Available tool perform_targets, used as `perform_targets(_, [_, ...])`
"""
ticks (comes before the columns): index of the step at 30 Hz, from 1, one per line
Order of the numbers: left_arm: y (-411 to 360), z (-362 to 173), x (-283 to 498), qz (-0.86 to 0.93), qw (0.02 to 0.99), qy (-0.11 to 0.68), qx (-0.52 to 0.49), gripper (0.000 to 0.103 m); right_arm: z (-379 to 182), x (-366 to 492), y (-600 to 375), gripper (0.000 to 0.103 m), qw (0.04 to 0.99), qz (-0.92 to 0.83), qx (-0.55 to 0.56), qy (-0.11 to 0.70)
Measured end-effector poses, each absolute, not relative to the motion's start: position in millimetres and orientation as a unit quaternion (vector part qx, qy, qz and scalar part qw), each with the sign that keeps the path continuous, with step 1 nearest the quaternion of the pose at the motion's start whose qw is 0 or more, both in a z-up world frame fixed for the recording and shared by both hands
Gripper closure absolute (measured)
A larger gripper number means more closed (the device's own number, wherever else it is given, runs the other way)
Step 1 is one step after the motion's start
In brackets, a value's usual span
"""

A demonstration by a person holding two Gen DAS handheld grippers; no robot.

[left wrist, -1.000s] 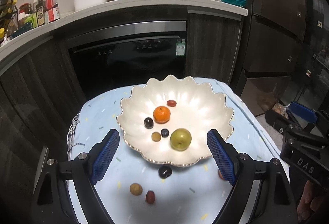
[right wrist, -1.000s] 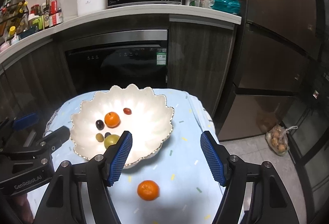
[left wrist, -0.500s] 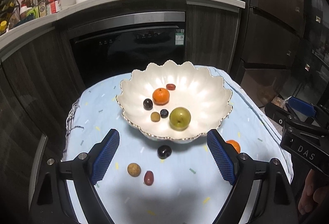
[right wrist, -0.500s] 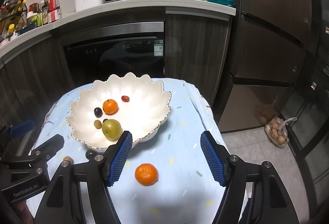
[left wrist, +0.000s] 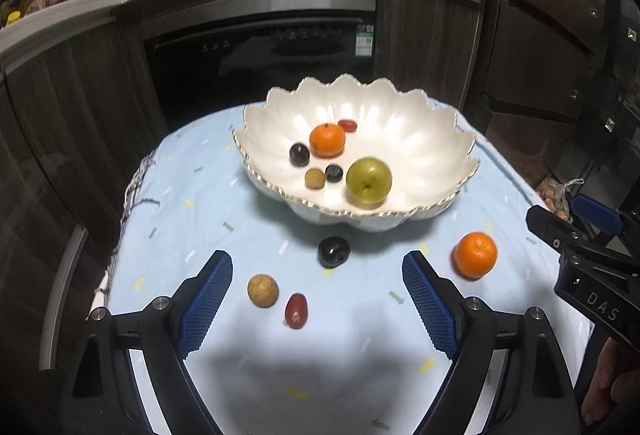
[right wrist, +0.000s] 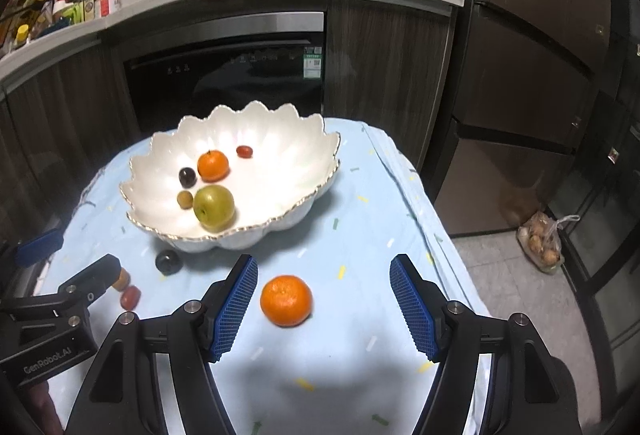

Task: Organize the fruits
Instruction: 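Withdraw both open tools from the bowl back over the table, then grasp the red date with the left tool while the right tool grasps the mandarin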

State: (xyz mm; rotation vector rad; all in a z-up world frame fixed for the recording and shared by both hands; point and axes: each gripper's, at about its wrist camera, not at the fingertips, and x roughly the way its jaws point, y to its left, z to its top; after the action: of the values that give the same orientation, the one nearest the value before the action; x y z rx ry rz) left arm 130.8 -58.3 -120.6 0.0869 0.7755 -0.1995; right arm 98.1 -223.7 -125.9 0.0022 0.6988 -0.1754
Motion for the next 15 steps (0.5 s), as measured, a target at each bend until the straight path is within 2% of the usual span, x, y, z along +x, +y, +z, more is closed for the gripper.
perform_targets(15, [-46.3, -153.8, 130.4, -0.070, 0.928, 0.364, 0.040, 0.016, -149.8, 102.8, -210.0, 0.033, 0.939, -0.073, -0.028, 0.334])
